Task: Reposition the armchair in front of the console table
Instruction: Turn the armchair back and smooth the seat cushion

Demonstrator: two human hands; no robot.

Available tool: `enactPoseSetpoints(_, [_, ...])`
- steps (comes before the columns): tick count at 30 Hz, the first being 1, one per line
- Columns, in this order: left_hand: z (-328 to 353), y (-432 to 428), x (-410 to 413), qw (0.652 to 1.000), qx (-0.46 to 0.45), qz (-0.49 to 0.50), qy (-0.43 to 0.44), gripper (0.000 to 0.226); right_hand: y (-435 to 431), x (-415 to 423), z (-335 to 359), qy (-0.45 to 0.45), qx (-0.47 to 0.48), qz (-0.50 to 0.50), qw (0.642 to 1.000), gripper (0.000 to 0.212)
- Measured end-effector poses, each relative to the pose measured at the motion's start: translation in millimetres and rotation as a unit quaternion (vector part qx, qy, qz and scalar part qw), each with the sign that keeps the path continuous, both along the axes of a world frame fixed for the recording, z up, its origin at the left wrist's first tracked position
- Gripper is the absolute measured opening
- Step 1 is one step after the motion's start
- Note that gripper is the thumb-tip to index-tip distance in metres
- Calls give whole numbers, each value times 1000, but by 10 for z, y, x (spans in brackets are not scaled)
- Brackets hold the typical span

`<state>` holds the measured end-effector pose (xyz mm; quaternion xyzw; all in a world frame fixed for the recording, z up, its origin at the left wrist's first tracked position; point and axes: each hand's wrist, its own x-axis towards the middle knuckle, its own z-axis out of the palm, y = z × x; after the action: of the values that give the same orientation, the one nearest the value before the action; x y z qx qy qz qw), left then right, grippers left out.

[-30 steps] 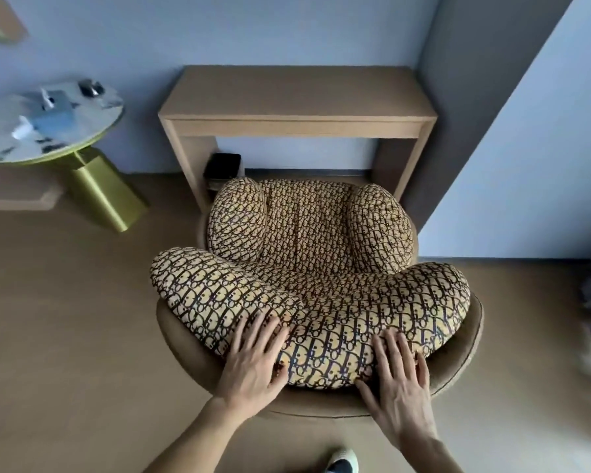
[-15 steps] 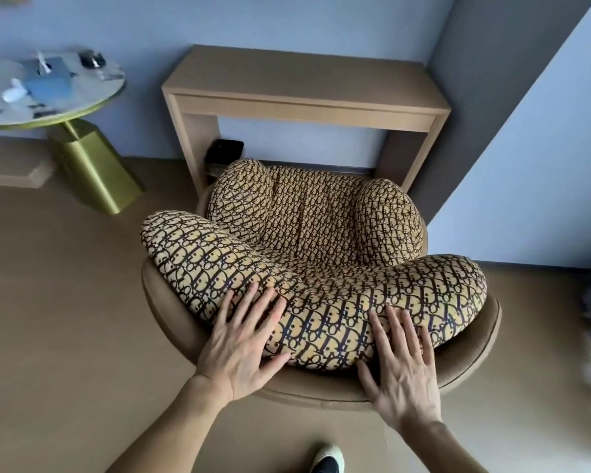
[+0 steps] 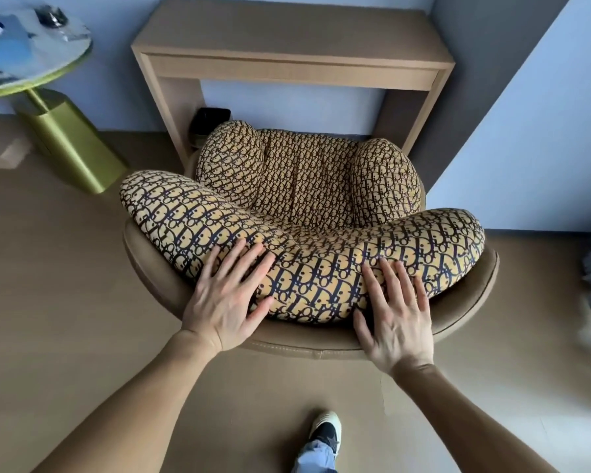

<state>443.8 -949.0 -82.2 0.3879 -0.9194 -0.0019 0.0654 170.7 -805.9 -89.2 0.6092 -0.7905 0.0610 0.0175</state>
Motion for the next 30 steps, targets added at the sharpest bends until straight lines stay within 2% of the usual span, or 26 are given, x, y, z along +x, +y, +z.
enactPoseSetpoints(14, [11,-805,-138,1000,-11,-11,7,65,-738,-79,31,0,-18,-14,1000,76])
enactPoseSetpoints(30, [1,-1569,-589,1000,-22,-2,5,69,-1586,-545,-28,-2,-52,-11,999,73])
